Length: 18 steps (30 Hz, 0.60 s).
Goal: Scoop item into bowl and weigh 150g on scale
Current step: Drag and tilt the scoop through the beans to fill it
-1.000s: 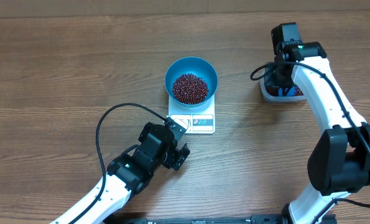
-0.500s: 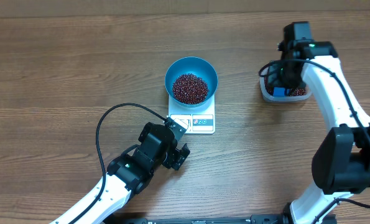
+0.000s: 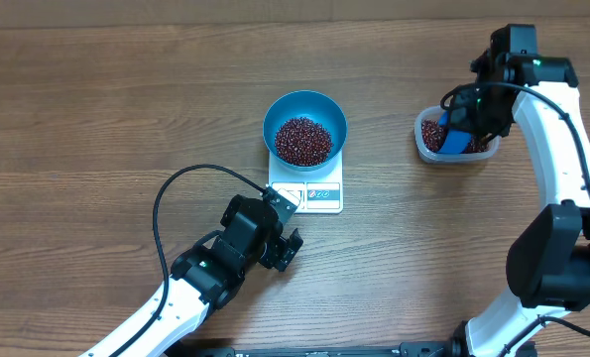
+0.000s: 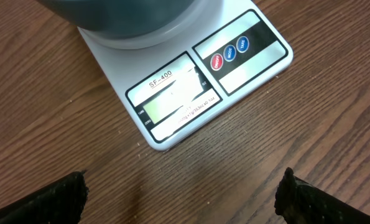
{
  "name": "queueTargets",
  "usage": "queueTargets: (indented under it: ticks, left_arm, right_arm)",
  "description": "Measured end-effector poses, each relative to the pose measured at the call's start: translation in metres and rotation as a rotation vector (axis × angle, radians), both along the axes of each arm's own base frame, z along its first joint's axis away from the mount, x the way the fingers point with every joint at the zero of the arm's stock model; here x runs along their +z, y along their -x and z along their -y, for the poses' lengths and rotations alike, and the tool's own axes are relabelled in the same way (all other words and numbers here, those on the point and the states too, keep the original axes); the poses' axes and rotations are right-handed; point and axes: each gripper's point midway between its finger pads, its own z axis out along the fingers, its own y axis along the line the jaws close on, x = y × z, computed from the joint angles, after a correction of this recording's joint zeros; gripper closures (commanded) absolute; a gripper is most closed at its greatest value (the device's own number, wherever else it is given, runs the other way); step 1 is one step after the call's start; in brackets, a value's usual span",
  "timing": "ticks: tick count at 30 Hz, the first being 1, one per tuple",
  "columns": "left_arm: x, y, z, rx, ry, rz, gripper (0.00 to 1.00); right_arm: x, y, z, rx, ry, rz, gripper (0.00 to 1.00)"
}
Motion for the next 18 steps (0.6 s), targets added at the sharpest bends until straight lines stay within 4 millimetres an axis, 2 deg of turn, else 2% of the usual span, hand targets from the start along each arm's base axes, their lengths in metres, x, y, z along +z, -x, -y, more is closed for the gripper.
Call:
queueTargets:
  ticks: [6,13,16,18]
  left_arm:
    - [0.000,0.000,0.000,0.000,0.000,0.000,0.00]
    - [0.000,0.000,0.000,0.000,0.000,0.000,0.00]
    - [0.000,0.000,0.000,0.000,0.000,0.000,0.00]
    - [0.000,0.000,0.000,0.000,0.000,0.000,0.00]
  right_arm:
    - [0.007,0.002,-0.005,0.005,-0.081,0.000,0.96]
    - [0.012,0.005,0.030,-0.055,-0.188,0.027,0.96]
    - [0.012,0.007,0.039,-0.059,-0.191,0.030,0.96]
    - [0.012,0.008,0.037,-0.042,-0.184,0.027,0.96]
